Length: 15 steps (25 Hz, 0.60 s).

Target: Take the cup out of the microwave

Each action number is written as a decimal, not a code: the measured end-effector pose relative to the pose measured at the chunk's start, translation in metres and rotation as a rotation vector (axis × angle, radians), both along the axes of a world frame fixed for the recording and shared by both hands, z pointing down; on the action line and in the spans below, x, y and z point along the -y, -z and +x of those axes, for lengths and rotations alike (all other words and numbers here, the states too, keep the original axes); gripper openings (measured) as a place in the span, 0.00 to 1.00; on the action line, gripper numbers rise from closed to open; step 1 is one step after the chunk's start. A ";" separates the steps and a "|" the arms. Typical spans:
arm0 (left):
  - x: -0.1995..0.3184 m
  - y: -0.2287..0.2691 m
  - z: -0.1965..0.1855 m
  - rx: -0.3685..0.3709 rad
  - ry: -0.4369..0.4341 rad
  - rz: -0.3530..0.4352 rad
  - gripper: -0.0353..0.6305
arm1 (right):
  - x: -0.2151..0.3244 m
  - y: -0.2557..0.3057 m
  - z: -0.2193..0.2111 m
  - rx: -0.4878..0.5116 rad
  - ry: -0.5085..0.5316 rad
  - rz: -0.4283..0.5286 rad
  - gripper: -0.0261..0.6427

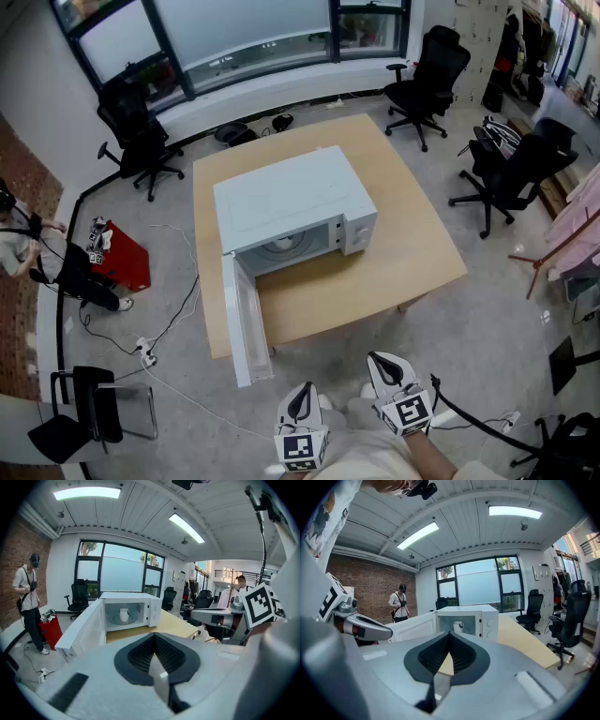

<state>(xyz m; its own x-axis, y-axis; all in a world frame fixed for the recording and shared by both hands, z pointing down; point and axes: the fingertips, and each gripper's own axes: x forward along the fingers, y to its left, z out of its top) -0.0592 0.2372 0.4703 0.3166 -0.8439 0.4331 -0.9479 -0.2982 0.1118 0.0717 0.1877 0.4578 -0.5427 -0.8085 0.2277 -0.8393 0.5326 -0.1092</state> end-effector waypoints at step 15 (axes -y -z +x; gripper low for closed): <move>-0.002 0.012 0.037 0.021 0.093 0.055 0.06 | -0.025 0.022 0.037 0.090 0.084 0.030 0.05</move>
<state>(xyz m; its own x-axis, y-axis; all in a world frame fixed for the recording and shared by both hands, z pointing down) -0.0221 0.2397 0.4579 0.2268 -0.8920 0.3909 -0.9738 -0.2136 0.0778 0.1083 0.2126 0.4357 -0.6258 -0.7651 0.1517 -0.7792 0.6047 -0.1648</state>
